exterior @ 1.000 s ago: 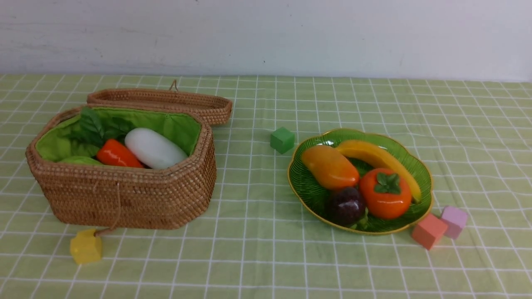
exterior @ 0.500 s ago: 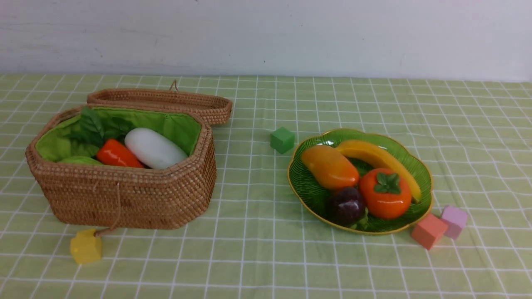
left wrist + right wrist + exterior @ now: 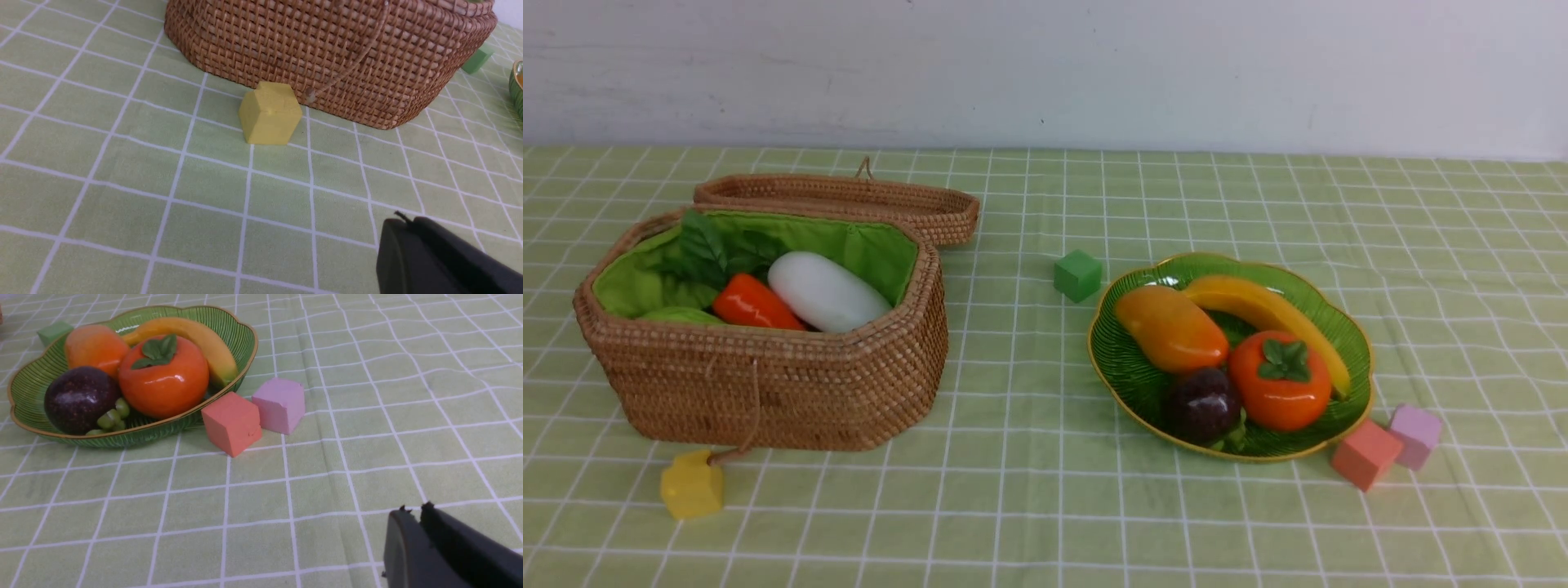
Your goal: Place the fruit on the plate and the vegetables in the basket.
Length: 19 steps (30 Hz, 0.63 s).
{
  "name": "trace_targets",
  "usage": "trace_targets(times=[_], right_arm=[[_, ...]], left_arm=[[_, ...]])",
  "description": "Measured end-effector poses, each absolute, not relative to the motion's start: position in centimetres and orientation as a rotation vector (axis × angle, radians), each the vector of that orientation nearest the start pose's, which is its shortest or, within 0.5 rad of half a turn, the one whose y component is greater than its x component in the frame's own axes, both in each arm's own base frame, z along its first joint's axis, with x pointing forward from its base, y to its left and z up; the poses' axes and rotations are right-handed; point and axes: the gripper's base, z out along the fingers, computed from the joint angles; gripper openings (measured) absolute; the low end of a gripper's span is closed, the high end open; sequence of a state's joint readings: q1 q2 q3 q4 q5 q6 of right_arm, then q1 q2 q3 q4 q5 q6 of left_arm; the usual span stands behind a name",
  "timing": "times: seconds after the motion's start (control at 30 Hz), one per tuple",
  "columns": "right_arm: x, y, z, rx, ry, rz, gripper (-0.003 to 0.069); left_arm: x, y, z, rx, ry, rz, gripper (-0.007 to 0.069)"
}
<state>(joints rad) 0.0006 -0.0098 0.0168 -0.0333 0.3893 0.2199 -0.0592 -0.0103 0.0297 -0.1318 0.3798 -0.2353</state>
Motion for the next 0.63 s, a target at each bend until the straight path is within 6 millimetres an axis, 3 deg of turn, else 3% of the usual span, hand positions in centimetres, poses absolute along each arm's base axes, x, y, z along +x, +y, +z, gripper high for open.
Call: trace_targets(times=[0.63], right_arm=[[5.21, -0.12, 17.31, 0.185, 1.872, 0.117, 0.0080]], left_arm=[[5.21, -0.75, 16.99, -0.248, 1.877, -0.331, 0.0020]])
